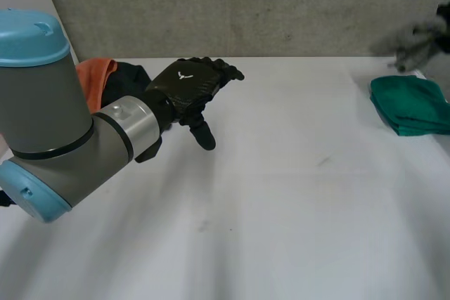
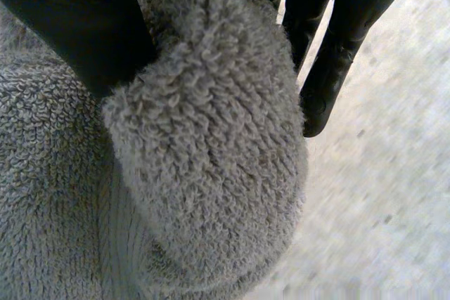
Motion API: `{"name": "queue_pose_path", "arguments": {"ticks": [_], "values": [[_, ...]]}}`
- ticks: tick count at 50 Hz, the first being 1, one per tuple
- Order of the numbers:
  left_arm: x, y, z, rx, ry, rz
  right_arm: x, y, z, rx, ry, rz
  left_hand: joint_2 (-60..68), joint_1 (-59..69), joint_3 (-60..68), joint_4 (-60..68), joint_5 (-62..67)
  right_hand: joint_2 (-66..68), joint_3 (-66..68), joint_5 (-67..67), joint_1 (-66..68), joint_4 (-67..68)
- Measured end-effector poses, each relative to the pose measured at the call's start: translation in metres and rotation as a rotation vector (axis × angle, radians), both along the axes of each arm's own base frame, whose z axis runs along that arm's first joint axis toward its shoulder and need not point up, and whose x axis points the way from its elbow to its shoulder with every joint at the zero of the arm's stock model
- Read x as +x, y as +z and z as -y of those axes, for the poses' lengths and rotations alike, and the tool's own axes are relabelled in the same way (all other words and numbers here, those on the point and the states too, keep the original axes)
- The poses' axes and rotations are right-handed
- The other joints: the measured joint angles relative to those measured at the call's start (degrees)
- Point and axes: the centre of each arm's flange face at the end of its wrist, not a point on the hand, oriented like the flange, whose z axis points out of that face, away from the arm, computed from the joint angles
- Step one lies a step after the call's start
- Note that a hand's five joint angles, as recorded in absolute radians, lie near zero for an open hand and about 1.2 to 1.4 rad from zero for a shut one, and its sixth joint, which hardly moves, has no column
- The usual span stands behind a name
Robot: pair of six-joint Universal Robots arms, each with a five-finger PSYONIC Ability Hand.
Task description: Fold the laundry.
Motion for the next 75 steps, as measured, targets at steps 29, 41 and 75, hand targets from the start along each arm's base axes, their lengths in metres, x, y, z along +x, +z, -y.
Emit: {"name": "queue_pose_path", "arguments": {"ticks": [29, 41, 75], "values": [[-0.003, 0.001, -0.001, 0.005, 0.000, -0.030, -0.094, -0.068, -0.049, 0.290, -0.135, -0.120, 0.1, 0.0, 0.1, 0.1, 0.1, -54.2, -54.2, -49.9, -41.0, -54.8], [-0.004, 0.000, -0.003, 0.009, -0.006, -0.028, -0.103, -0.035, -0.085, 0.389, -0.354, -0.256, 0.1, 0.0, 0.1, 0.1, 0.1, -54.2, -54.2, -49.9, -41.0, -54.8], [0.070, 0.046, 0.090, -0.333, 0.361, -0.108, 0.179, 0.082, -0.228, 0.117, 0.002, -0.112, -0.4, -0.2, -0.3, -0.3, -0.2, -54.2, -54.2, -50.1, -41.0, -54.8]]}}
